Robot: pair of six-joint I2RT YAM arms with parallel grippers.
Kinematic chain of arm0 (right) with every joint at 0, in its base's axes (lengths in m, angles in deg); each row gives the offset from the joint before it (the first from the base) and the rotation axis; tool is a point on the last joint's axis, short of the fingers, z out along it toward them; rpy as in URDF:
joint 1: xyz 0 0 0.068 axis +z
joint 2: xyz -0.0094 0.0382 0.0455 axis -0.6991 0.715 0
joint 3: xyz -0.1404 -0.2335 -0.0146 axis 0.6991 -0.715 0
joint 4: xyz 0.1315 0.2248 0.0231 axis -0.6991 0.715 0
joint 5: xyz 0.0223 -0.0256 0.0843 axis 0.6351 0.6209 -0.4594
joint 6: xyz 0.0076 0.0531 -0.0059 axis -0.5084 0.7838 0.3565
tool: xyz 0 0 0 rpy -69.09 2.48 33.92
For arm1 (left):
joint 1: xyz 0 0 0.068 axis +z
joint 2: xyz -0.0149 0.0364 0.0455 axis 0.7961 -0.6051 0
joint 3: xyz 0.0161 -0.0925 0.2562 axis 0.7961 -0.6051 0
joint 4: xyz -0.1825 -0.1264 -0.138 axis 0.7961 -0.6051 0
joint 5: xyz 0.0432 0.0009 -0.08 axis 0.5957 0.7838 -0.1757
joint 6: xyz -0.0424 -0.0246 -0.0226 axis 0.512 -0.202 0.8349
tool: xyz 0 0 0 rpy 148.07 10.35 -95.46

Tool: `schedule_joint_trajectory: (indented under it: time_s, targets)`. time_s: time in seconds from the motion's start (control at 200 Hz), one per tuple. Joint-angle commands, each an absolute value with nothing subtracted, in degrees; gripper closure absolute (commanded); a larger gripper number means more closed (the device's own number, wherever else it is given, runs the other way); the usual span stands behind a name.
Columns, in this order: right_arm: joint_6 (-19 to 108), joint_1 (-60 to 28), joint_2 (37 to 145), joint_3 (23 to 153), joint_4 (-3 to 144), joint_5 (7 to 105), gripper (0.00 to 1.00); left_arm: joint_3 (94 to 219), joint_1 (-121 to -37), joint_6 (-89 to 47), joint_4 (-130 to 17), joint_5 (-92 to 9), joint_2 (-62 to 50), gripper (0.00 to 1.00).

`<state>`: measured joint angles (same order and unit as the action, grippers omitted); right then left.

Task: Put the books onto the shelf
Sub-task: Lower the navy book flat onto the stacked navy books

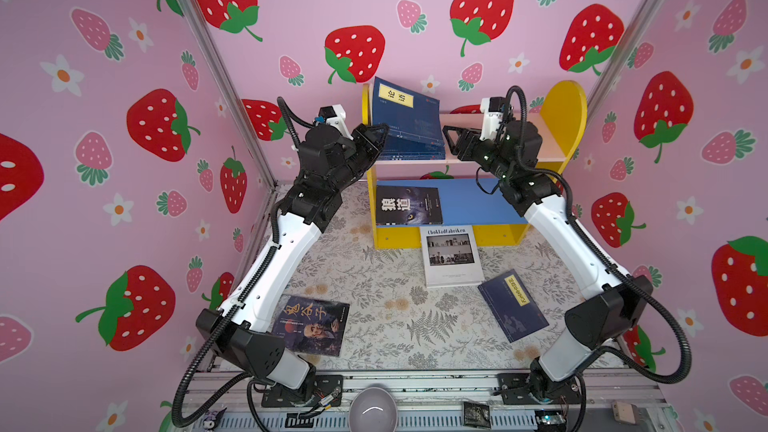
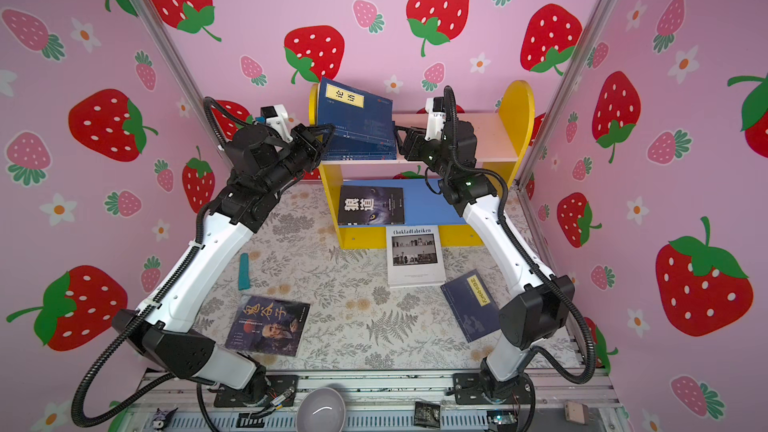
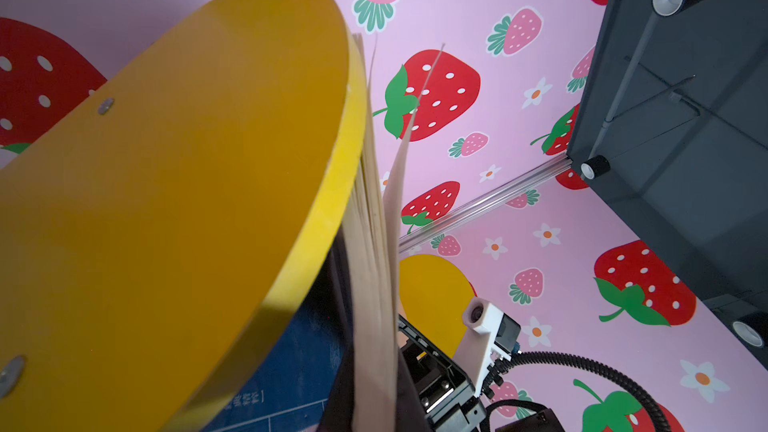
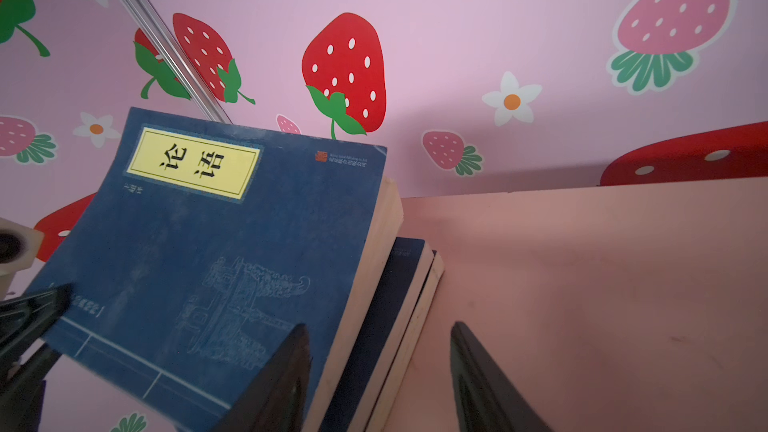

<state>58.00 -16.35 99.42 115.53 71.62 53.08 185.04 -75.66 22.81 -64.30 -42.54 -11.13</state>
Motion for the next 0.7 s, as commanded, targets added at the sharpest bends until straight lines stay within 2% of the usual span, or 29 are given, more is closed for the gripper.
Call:
schedule_joint_trajectory:
  time_s: [0.0, 0.695]
  targets:
    - [57.5, -16.2, 97.2, 114.9, 69.4, 52.7, 0.43, 184.5, -75.0, 24.8, -60.8, -44.3, -8.7, 1.00]
    - [54.0, -13.1, 98.7, 116.0, 71.2, 55.6, 0.44, 182.1, -73.8, 31.0, -59.3, -49.1, -9.5, 1.00]
